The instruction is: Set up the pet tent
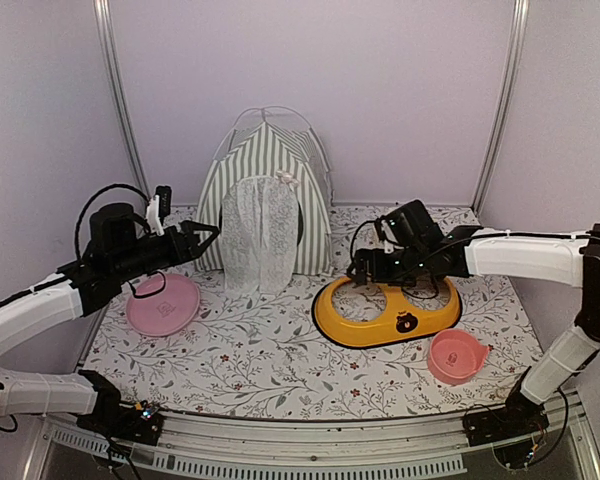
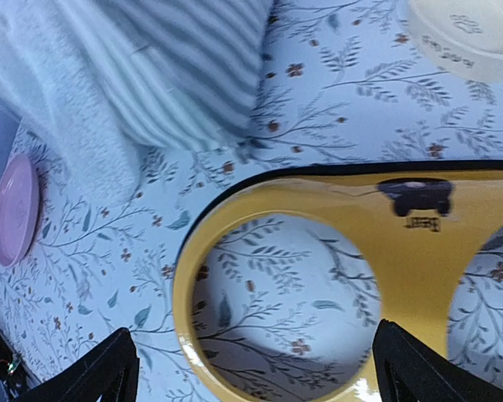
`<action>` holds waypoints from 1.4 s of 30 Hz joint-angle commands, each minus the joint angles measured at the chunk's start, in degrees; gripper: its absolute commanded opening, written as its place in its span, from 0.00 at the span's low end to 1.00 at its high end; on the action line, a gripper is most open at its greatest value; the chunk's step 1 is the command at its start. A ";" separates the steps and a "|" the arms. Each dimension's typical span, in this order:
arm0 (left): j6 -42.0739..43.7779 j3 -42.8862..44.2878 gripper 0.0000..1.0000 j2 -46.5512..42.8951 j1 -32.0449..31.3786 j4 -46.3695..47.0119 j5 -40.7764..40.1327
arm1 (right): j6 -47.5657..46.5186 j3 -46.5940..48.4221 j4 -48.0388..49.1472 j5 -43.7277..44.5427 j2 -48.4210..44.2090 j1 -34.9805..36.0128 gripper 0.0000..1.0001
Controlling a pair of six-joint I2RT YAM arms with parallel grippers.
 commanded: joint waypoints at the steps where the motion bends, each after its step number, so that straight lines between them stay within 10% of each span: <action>1: -0.12 0.70 0.78 0.38 -1.44 0.62 0.44 | -3.08 -5.95 -3.24 2.76 -4.09 -6.60 0.99; 16: -0.31 0.59 0.78 0.87 -3.27 0.05 -0.51 | -4.86 -9.93 4.06 -9.69 3.03 -9.95 0.99; 42: -0.13 0.90 0.78 1.97 -3.44 -0.02 0.82 | 20.75 -4.99 13.79 -3.13 5.37 13.84 0.99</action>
